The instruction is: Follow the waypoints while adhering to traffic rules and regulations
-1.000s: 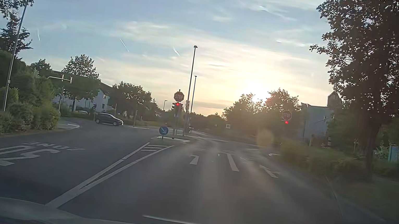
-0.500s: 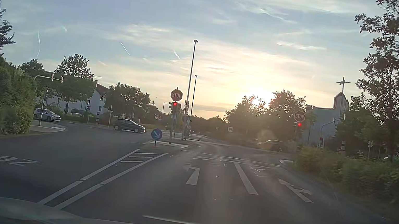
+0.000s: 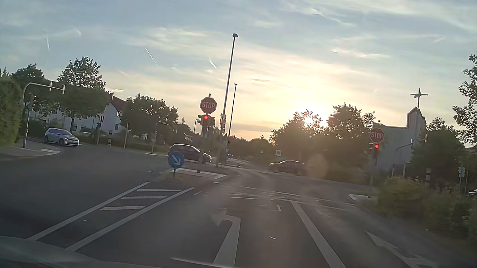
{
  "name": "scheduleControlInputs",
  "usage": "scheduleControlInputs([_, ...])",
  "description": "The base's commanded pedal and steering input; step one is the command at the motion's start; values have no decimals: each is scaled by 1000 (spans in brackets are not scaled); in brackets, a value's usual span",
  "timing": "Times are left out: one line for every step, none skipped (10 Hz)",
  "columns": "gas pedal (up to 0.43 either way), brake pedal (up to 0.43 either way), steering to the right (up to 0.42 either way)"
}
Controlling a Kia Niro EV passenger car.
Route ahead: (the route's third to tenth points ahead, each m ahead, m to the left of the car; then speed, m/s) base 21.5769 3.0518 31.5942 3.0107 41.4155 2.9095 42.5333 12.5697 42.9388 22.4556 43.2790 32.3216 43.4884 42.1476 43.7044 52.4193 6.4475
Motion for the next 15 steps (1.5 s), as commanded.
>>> scheduleControlInputs([0, 244, -3])
scheduleControlInputs([0, 250, -3])
scheduleControlInputs([0, 256, -1])
scheduleControlInputs([0, 268, 2])
scheduleControlInputs([0, 274, 6])
scheduleControlInputs([0, 274, 11])
scheduleControlInputs([0, 274, 13])
scheduleControlInputs([0, 274, 17])
scheduleControlInputs([0, 274, 23])
scheduleControlInputs([0, 274, 30])
scheduleControlInputs([0, 280, 37])
scheduleControlInputs([0, 280, 40])
scheduleControlInputs([0, 274, 41])
scheduleControlInputs([0, 274, 41])
scheduleControlInputs([0, 274, 41])
